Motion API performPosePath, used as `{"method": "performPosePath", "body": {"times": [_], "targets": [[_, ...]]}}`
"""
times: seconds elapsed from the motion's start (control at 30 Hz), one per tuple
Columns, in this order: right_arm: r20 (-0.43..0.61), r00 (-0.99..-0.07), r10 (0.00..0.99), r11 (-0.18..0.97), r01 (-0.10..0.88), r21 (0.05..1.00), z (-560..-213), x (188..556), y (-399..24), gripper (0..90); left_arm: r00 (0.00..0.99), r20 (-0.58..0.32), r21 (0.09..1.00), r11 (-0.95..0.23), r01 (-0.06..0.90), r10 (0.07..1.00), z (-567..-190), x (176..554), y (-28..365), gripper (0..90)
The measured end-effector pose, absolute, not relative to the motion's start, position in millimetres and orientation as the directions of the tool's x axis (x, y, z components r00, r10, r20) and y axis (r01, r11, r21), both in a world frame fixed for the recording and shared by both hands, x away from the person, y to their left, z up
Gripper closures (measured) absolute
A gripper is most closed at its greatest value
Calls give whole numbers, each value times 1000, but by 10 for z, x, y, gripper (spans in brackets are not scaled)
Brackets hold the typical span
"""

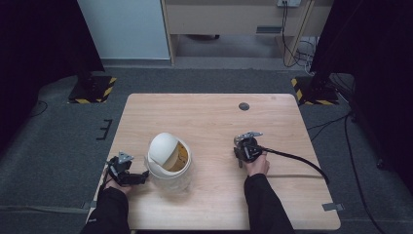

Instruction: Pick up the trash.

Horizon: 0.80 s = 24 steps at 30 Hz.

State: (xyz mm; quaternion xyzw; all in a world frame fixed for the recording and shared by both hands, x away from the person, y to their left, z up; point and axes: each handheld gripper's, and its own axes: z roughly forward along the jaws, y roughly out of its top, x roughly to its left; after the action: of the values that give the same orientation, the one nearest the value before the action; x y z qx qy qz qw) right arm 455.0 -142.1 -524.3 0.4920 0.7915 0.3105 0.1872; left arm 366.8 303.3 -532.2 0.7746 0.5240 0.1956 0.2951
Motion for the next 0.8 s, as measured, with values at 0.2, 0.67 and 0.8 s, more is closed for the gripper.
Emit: {"method": "performPosePath", "body": {"times": [0.2, 0.67, 0.8], "targets": [[7, -441, 898, 320, 661, 678, -5232, 4549, -1427, 796, 354, -14, 653, -260, 712, 935, -5281, 3667, 3053, 72], [54, -587, 808, 286, 470, 835, -4542, 4269, -1842, 795, 324, -85, 670, -187, 718, 942, -5135, 3636, 3067, 162], [77, -617, 783, 240, 414, 878, -4383, 4117, -1982, 795, 329, -105, 722, -156, 674, 938, -5019, 3595, 3046, 165]]}}
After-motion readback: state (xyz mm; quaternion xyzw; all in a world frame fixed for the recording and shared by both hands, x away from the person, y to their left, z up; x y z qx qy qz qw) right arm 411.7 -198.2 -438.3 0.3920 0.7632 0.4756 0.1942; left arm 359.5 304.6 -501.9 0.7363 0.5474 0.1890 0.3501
